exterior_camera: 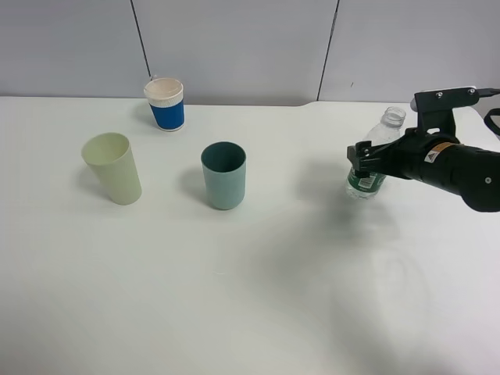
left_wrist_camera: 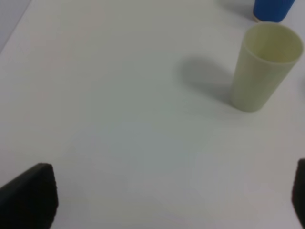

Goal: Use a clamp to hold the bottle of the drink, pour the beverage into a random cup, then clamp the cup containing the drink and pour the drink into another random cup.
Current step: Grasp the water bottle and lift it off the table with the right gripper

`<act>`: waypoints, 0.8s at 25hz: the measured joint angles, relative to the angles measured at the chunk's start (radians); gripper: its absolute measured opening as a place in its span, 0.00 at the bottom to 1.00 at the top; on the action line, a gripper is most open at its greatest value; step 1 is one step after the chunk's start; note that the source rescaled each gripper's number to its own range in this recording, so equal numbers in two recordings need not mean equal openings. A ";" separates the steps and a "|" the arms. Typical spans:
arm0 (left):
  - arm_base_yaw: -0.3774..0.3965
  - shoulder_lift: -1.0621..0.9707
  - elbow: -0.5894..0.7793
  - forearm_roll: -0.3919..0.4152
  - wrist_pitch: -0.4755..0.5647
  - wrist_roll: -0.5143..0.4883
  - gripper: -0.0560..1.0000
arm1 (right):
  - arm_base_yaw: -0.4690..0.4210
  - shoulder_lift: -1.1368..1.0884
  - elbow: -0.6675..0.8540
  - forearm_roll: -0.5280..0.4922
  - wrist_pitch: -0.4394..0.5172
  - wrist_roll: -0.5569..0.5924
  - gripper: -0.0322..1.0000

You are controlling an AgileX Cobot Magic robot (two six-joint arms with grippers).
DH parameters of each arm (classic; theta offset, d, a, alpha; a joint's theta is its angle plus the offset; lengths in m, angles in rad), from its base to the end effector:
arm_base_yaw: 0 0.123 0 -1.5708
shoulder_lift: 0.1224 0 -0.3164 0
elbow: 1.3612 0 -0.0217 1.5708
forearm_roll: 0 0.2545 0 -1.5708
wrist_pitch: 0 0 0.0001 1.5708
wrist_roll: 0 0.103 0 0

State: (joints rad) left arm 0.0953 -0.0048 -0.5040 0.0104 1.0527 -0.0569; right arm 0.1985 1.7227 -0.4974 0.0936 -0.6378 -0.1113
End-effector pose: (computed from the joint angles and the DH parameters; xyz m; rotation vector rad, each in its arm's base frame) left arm -0.0234 -0.0013 0.2754 -0.1546 2.0217 0.0366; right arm 0.2974 0.0540 0.1560 -0.2085 2.0621 0.0420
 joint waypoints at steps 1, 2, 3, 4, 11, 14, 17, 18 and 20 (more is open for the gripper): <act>0.000 0.000 0.000 0.000 0.000 0.000 1.00 | 0.000 0.006 0.000 0.000 -0.019 -0.001 1.00; 0.000 0.000 0.000 0.000 0.000 0.000 1.00 | 0.000 0.017 0.000 -0.001 -0.045 -0.001 1.00; 0.000 0.000 0.000 0.000 0.000 0.000 1.00 | 0.000 0.035 0.000 -0.001 -0.065 -0.002 1.00; 0.000 0.000 0.000 0.000 0.000 0.000 1.00 | 0.000 0.051 -0.001 -0.001 -0.079 -0.004 1.00; 0.000 0.000 0.000 0.000 0.000 0.000 1.00 | 0.000 0.163 -0.001 -0.016 -0.177 -0.017 1.00; 0.000 0.000 0.000 0.000 0.000 0.000 1.00 | 0.000 0.204 0.000 -0.019 -0.224 -0.029 1.00; 0.000 0.000 0.000 0.000 0.000 0.000 1.00 | 0.000 0.225 0.002 -0.021 -0.257 -0.029 1.00; 0.000 0.000 0.000 0.000 0.000 0.000 1.00 | 0.000 0.231 0.002 -0.026 -0.268 -0.029 1.00; 0.000 0.000 0.000 0.000 0.000 0.000 1.00 | 0.000 0.237 0.002 -0.040 -0.272 -0.029 1.00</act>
State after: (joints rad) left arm 0.0953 -0.0048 -0.5040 0.0104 1.0527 -0.0569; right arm 0.1985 1.9594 -0.4954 0.0532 -0.9098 -0.1407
